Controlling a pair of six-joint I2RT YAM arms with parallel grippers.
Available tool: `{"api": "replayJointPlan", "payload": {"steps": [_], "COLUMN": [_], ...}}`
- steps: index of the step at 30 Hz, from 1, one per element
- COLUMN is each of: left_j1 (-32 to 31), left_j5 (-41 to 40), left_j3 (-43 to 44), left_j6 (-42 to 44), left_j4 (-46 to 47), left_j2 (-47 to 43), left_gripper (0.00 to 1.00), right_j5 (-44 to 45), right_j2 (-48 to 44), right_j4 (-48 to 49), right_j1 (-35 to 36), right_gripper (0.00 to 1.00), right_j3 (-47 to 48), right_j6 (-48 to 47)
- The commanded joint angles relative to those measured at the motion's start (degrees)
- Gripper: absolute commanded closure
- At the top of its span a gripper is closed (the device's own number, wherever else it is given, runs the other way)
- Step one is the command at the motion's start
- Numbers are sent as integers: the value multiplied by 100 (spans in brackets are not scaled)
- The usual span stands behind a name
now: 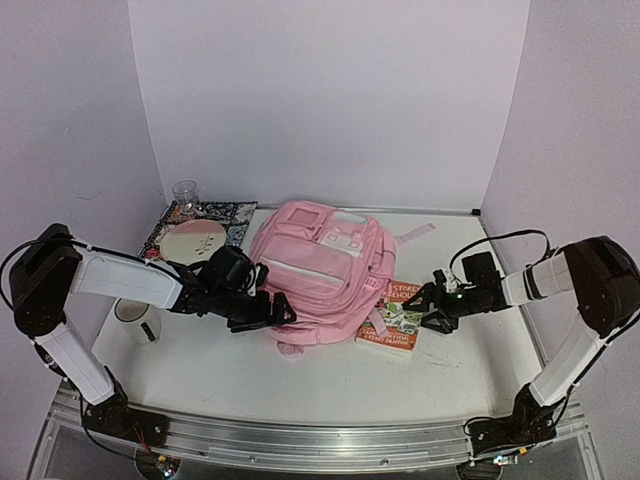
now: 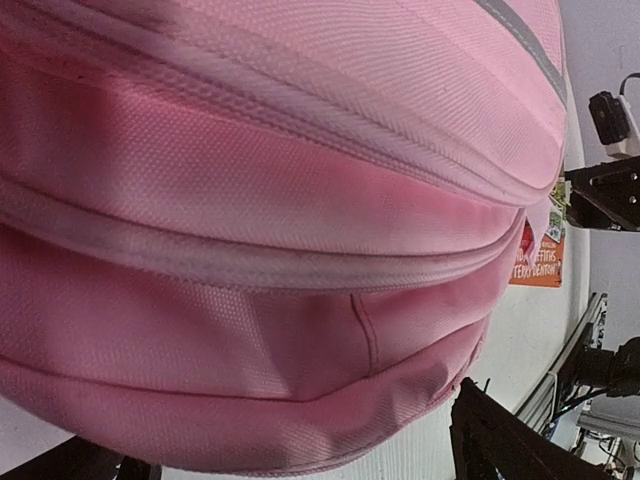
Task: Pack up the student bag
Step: Move the book to the center of the board, then grab the book from the center of the board.
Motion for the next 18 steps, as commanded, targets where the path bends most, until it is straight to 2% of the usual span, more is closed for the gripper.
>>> {"api": "replayJointPlan", "payload": {"steps": [1, 5, 16, 18], "left_j1": [-52, -53, -61, -61], "left_j5": [202, 407, 397, 386], "left_j3": [423, 527, 215, 165], "left_j6": [-194, -226, -264, -263], "left_j4": [636, 750, 801, 797], "left_j2": [347, 473, 98, -52], "left_gripper": [1, 1, 0, 0], "right_j5": [20, -45, -361, -376], "right_j2": [285, 302, -68, -163], "right_j4": [150, 357, 475, 469], "right_j1": [45, 45, 45, 45], "right_gripper": [33, 53, 96, 100], "right_j3": [184, 182, 226, 204], "right_j6": [195, 301, 417, 429]}}
